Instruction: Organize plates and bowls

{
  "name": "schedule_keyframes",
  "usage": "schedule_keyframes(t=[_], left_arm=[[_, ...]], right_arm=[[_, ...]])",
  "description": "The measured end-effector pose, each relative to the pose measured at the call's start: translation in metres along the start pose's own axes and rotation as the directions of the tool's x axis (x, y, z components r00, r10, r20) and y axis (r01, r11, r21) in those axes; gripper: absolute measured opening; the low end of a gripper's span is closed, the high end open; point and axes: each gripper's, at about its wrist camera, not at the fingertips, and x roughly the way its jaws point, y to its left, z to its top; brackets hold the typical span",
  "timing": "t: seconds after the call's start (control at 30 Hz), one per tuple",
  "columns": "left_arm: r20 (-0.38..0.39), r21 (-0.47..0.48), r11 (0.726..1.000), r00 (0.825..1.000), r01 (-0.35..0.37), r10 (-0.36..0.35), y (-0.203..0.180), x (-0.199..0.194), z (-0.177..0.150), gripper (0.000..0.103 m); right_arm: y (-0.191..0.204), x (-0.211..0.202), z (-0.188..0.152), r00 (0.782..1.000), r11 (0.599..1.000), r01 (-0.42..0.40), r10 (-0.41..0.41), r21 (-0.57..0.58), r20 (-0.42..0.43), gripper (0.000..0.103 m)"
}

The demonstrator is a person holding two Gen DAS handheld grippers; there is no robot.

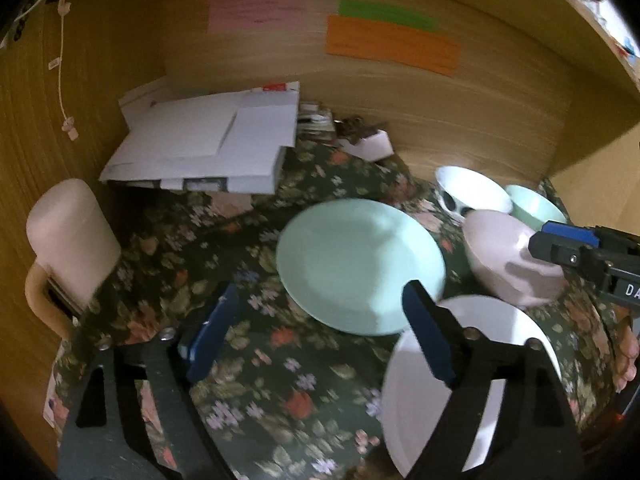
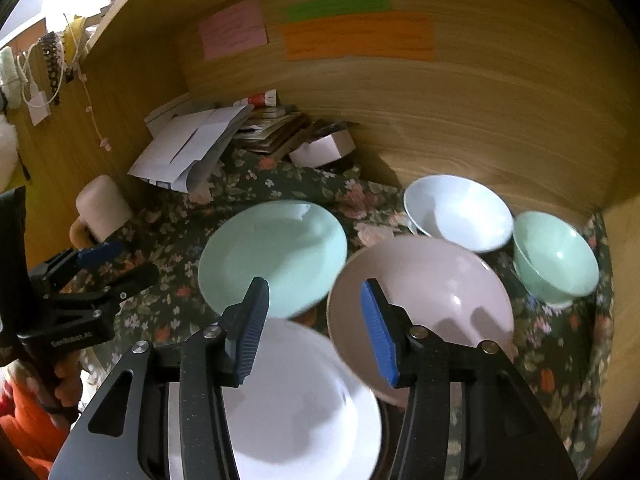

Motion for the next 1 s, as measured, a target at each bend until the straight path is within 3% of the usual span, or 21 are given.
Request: schedule_keyframes(t=[0.33, 0.57, 1.0], left_arm=[[-0.063, -0.012, 0.999, 0.997, -0.037, 0.037, 0.020, 0.041, 0.015, 0.088], [-0.128, -0.034, 0.998, 0.991, -0.043, 0.039, 0.035, 0.072, 0.019, 0.088], [-0.233, -0.078, 0.996, 0.972, -0.035, 0.016, 0.052, 0.112, 0.013, 0.088]], right_arm=[[-0.003, 0.046, 0.033, 0.998, 0.999, -0.021, 0.019, -0.030, -0.067, 0.045], [-0.011, 0.090, 0.048, 0.986, 0.998, -0.021, 0.012, -0.057, -0.165, 0.045], [-0.020, 0.167, 0.059, 0.928, 0.987, -0.010, -0.051, -0.161, -0.369, 0.045]])
